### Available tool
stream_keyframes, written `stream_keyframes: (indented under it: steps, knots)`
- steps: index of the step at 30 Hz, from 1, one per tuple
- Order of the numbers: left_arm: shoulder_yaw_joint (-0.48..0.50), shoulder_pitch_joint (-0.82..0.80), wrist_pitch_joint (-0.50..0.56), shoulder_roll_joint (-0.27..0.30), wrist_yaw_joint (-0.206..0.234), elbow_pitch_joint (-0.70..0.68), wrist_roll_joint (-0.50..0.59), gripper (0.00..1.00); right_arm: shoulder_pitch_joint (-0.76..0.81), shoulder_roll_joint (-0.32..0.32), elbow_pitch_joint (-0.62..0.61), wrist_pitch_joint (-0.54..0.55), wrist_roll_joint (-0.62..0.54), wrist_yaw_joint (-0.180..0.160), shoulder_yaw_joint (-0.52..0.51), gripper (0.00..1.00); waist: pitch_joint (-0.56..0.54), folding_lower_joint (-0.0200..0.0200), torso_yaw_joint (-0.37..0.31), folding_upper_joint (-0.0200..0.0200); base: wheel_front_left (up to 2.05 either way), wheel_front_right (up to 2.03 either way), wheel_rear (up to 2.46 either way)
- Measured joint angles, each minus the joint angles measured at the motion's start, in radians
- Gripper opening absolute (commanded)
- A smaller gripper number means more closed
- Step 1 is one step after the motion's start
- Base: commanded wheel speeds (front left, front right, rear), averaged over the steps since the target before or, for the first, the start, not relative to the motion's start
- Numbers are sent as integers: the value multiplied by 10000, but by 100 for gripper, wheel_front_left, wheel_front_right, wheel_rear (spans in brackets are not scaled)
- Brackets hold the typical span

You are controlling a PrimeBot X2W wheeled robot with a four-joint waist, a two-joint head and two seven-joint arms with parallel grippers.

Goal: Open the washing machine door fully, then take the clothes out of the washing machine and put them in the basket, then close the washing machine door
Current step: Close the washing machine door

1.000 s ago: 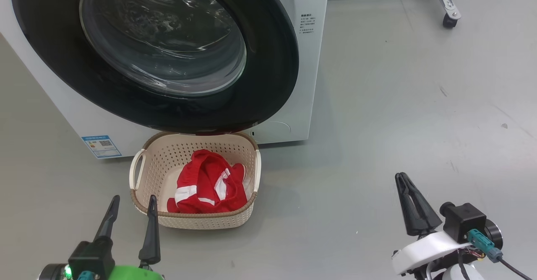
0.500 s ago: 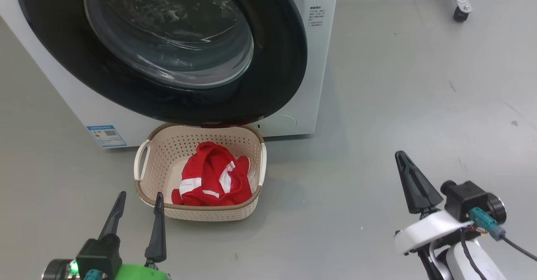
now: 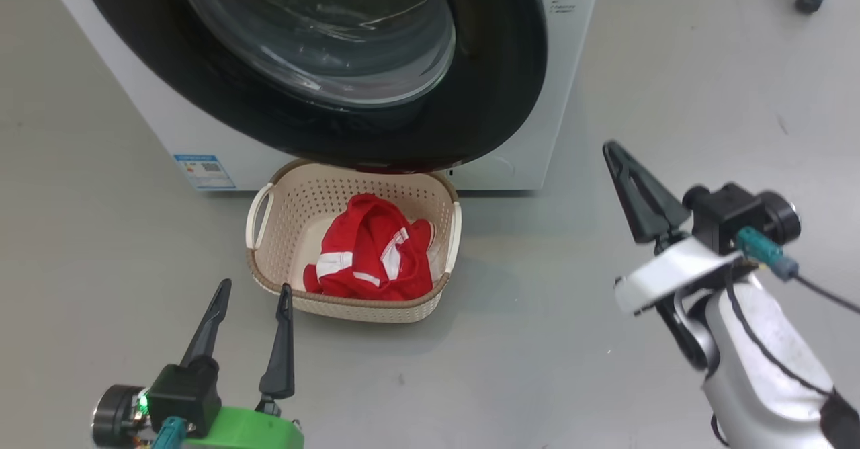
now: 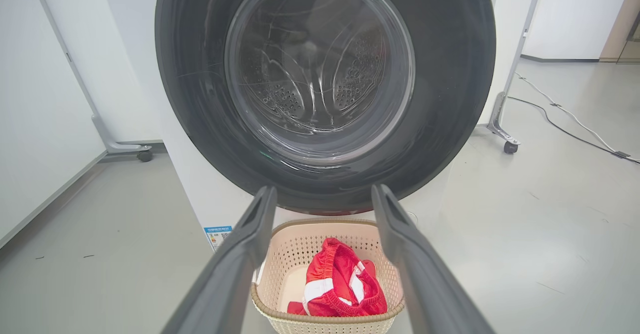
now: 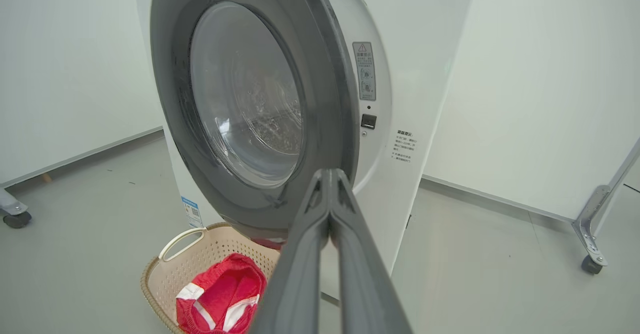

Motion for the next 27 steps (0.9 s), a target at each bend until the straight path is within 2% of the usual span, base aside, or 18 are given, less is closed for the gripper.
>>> stream_keyframes:
  steps: [18,27]
  knots:
    - [-648,-767,-341,-228,-13,-31,102,100,-2876,-207,1152,554,203,109,-92,0,1092,0,1341,0,0,0,0]
    - [-725,-957,-474,-282,-13,52,123,100,-3858,-295,1952,698,343,173,-46,0,1546,0,1752,0,0,0,0]
